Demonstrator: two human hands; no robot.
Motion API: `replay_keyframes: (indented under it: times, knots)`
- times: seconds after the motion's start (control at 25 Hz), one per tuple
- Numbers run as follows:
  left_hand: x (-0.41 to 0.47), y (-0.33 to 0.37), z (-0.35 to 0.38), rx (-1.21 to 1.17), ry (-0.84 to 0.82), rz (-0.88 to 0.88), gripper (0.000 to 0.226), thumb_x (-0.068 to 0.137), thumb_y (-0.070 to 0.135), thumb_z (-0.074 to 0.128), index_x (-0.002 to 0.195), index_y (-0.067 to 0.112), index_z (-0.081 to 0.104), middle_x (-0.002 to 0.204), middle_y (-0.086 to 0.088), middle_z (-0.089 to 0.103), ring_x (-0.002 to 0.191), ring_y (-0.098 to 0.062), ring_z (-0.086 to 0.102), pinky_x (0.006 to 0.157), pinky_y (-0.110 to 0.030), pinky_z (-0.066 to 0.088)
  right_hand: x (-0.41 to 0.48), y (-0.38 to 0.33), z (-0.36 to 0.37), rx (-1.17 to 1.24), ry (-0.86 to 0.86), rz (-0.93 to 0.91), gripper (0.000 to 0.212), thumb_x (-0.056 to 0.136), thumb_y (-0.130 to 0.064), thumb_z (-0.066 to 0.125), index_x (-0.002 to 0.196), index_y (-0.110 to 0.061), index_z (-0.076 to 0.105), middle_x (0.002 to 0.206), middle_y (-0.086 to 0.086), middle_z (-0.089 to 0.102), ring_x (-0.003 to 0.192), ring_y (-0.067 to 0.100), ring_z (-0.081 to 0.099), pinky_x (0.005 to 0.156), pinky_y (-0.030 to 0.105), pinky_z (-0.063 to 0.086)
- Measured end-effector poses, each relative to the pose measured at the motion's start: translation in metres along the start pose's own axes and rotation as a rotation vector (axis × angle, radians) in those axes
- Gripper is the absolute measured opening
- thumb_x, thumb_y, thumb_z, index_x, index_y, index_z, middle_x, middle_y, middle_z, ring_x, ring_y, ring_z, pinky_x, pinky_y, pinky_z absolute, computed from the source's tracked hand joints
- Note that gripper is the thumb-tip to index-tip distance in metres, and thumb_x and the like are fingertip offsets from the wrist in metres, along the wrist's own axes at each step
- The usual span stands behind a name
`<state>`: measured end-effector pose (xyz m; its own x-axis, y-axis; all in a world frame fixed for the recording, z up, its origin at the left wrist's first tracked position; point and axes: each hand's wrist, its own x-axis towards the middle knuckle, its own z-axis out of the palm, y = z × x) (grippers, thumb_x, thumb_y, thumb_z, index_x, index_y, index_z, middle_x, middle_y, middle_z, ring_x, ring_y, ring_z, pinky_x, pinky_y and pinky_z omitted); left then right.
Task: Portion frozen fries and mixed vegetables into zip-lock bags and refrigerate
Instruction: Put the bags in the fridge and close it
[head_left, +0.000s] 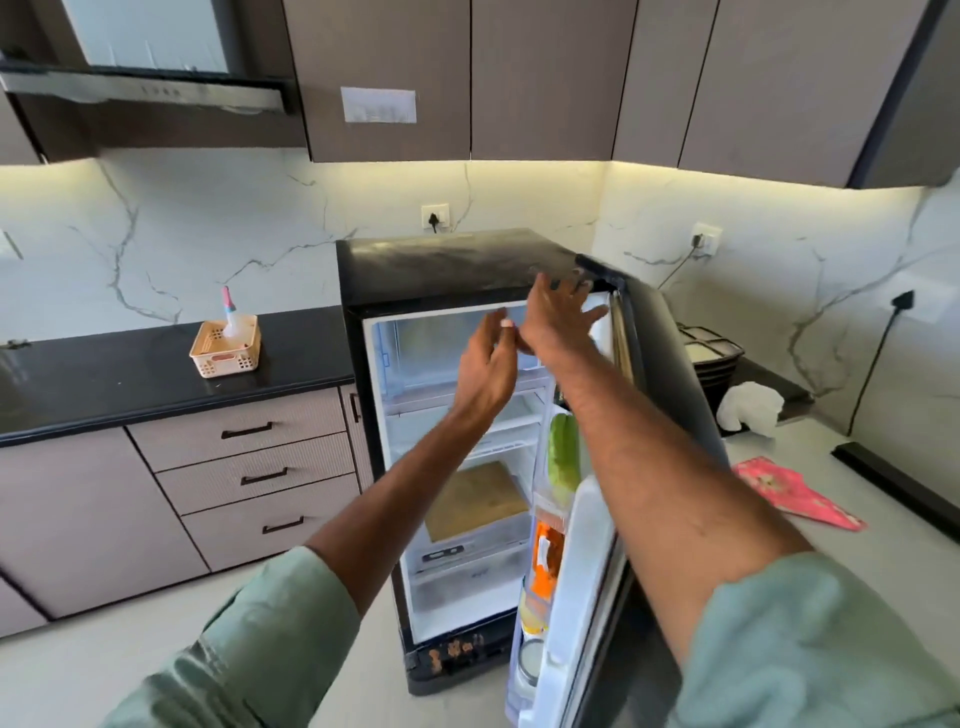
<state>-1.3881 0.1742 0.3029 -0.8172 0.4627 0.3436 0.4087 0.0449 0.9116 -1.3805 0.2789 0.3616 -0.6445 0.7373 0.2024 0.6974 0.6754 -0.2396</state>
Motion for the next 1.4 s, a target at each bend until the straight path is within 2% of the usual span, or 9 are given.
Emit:
replay_keyframes:
  times: [0.16,0.28,0.44,0.6,0.72,0.88,1.0,1.2,1.4]
  knots:
    - [-0.033,0.029,0.031,0.040,-0.232,0.012,0.050,0.104,0.026,0.054,0.152,0.015,0.045,0.151,-0.012,0.053,0.137,-0.024,0.051,0.113,-0.038,0.043,-0.001,0.066,-0.036,-0.047,-0.073,0.238,0.110,0.077,-0.044,0.088,0.161,-0.012,0.025,0.164,0.031,0.022,0.150,0.055,0.023,0.114,0.077,0.025]
    - [-0.053,0.052,0.052,0.131,-0.323,0.099,0.061,0.097,0.029,0.064,0.154,0.018,0.041,0.142,-0.009,0.059,0.117,-0.022,0.062,0.087,-0.021,0.051,-0.004,0.098,-0.034,0.016,-0.169,0.319,0.100,0.067,-0.040,0.091,0.152,-0.019,0.042,0.152,0.025,0.047,0.138,0.048,0.049,0.107,0.065,0.046]
    - [-0.064,0.059,0.073,0.213,-0.373,0.146,0.075,0.079,0.039,0.058,0.150,0.022,0.040,0.134,-0.006,0.064,0.123,-0.026,0.059,0.103,-0.048,0.049,-0.016,0.109,-0.030,0.075,-0.077,0.292,0.049,0.101,-0.030,0.056,0.149,-0.017,0.049,0.154,0.025,0.047,0.142,0.046,0.043,0.114,0.062,0.038]
    - [-0.064,0.052,0.067,0.179,-0.387,0.168,0.070,0.090,0.037,0.058,0.155,0.025,0.035,0.149,-0.004,0.055,0.134,-0.020,0.052,0.113,-0.051,0.041,-0.015,0.105,-0.027,0.025,-0.110,0.279,0.062,0.090,-0.031,0.071,0.148,-0.018,0.050,0.151,0.027,0.048,0.139,0.049,0.045,0.111,0.062,0.042]
    - [-0.063,0.051,0.060,0.133,-0.397,0.168,0.077,0.089,0.041,0.061,0.158,0.027,0.031,0.152,-0.003,0.052,0.136,-0.017,0.049,0.114,-0.045,0.040,-0.012,0.102,-0.029,0.083,-0.171,0.228,0.060,0.077,-0.032,0.079,0.132,-0.013,0.064,0.132,0.022,0.065,0.122,0.046,0.061,0.102,0.058,0.051]
    - [-0.063,0.052,0.042,0.169,-0.424,0.129,0.099,0.080,0.055,0.079,0.160,0.032,0.024,0.157,0.006,0.045,0.140,-0.009,0.043,0.113,-0.034,0.036,-0.015,0.093,-0.033,0.162,-0.143,0.137,0.048,0.085,-0.033,0.075,0.129,-0.015,0.065,0.130,0.015,0.067,0.118,0.040,0.065,0.099,0.052,0.055]
    - [-0.046,0.051,0.016,0.252,-0.490,0.022,0.119,0.066,0.062,0.088,0.161,0.029,0.024,0.159,0.003,0.043,0.145,-0.012,0.041,0.120,-0.040,0.035,-0.016,0.085,-0.029,0.167,-0.084,0.082,0.049,0.096,-0.037,0.068,0.137,-0.013,0.060,0.140,0.015,0.062,0.129,0.036,0.060,0.103,0.043,0.053]
    - [-0.022,0.058,-0.032,0.598,-0.487,0.146,0.075,0.073,0.061,0.080,0.139,0.030,0.062,0.142,0.008,0.062,0.132,-0.011,0.054,0.115,-0.043,0.041,-0.016,0.064,-0.023,0.114,-0.007,-0.035,0.050,0.104,-0.046,0.053,0.136,-0.009,0.059,0.140,0.017,0.062,0.130,0.037,0.057,0.102,0.040,0.046]
    - [-0.008,0.050,-0.053,0.907,-0.385,0.289,0.052,0.074,0.050,0.062,0.122,0.034,0.073,0.104,0.002,0.075,0.096,-0.023,0.068,0.091,-0.043,0.055,-0.006,0.033,0.009,0.134,0.060,-0.068,0.062,0.101,-0.062,0.048,0.129,-0.009,0.065,0.134,0.023,0.061,0.125,0.039,0.053,0.099,0.044,0.043]
